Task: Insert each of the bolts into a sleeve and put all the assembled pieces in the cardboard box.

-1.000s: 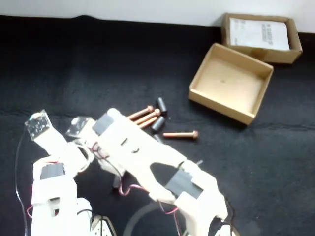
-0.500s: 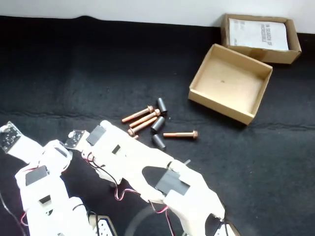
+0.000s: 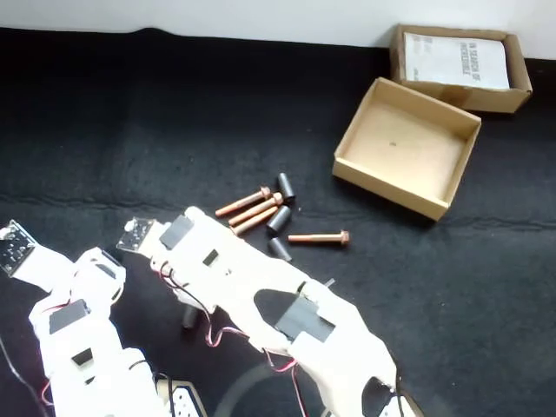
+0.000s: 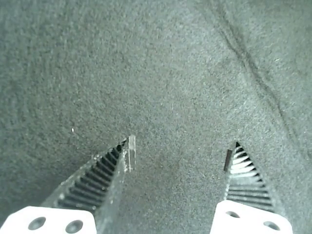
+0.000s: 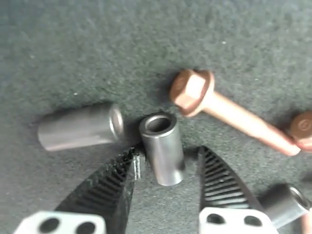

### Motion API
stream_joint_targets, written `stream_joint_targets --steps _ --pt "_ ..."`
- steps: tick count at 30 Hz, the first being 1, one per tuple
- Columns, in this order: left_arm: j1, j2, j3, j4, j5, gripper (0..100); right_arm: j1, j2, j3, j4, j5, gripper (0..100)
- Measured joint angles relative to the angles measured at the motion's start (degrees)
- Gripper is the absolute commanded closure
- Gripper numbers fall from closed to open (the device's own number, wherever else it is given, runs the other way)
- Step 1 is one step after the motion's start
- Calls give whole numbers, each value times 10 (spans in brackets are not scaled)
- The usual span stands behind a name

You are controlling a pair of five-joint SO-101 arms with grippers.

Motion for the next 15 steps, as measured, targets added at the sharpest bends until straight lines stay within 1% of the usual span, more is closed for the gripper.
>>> stream_joint_targets --steps 4,7,12,15 --pt "0 0 0 0 0 704 7 3 -3 21 1 933" --pt "0 0 0 0 0 704 23 7 -11 27 1 988" --pt "0 0 2 0 0 704 64 13 -62 58 1 991" --pt "1 1 2 -1 0 703 95 13 -135 90 1 991"
